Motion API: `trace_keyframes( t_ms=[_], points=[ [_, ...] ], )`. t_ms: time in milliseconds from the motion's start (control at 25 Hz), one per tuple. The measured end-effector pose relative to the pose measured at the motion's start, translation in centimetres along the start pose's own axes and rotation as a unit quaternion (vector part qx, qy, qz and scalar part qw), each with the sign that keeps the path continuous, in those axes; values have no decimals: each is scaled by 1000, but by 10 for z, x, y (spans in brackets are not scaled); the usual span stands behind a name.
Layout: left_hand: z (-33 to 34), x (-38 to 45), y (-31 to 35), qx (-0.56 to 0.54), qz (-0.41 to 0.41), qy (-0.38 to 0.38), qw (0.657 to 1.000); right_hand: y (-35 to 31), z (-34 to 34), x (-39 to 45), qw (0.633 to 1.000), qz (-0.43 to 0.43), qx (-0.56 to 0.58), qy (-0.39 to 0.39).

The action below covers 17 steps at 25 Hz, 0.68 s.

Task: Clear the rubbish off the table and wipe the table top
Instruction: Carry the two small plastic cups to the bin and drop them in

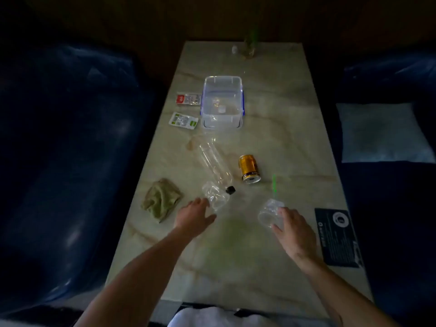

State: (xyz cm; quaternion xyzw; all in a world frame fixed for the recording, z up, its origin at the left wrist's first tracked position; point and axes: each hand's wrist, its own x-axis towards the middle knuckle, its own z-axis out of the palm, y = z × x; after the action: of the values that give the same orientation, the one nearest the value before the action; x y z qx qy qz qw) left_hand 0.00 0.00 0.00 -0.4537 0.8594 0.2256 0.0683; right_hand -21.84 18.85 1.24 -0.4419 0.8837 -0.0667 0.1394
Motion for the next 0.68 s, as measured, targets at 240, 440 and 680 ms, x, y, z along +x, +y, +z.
trace_keyframes(
  t_ms=[240,440,680],
  points=[
    [6,37,17,57,13,52,997,-17,11,20,995,54,-76,-25],
    [7,37,-4,-18,-31,60,998,-28,18,16,991,126,13,37],
    [1,4,-39,-289,-65,41,954,-45,26,-38,884,314,329,104]
  ],
)
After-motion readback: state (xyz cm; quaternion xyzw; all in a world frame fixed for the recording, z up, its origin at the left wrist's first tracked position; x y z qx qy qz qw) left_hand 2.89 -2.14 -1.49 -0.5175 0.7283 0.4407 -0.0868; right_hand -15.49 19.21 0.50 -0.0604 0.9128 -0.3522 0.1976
